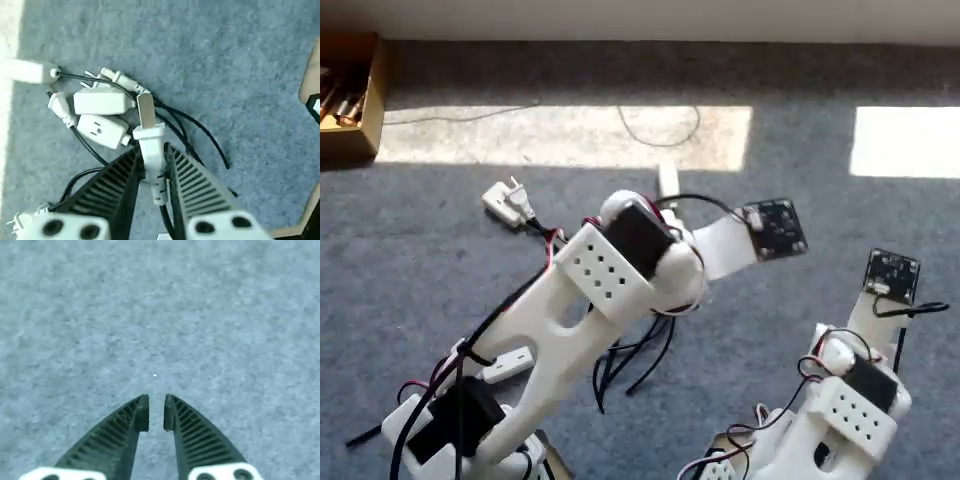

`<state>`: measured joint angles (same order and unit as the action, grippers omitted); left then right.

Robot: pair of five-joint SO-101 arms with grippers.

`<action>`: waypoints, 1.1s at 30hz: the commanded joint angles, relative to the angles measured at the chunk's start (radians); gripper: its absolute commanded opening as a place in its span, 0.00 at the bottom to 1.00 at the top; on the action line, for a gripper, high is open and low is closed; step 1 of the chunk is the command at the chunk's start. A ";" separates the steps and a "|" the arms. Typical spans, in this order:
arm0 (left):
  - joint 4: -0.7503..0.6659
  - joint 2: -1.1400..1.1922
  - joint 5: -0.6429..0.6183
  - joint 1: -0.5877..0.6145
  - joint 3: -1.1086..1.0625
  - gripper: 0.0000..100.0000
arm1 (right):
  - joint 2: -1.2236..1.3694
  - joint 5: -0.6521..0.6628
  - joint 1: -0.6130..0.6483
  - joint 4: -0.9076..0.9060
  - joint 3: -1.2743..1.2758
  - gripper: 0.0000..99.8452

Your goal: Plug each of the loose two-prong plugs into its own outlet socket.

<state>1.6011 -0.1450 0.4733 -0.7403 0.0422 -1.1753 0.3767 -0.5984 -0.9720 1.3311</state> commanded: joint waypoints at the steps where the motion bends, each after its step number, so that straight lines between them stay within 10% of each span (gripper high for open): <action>1: -0.094 -0.019 -0.009 -0.068 -0.045 0.02 | -0.122 0.057 -0.070 0.022 0.030 0.07; 7: -0.103 -0.030 -0.011 -0.079 -0.065 0.29 | -0.219 0.080 -0.039 -0.008 0.091 0.07; 14: -0.084 -0.035 -0.011 -0.045 -0.038 0.31 | -0.219 0.075 0.053 -0.079 0.088 0.07; 25: -0.034 -0.093 -0.331 0.753 -0.018 0.31 | 0.041 -0.153 0.435 -0.183 -0.206 0.07; 33: -0.331 -0.099 -0.474 0.874 -0.472 0.31 | 0.476 -0.454 0.728 -0.088 -0.381 0.07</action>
<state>1.4446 -0.2033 0.0944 0.1051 -0.3092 -0.8147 0.0253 0.0491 -1.0994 1.0288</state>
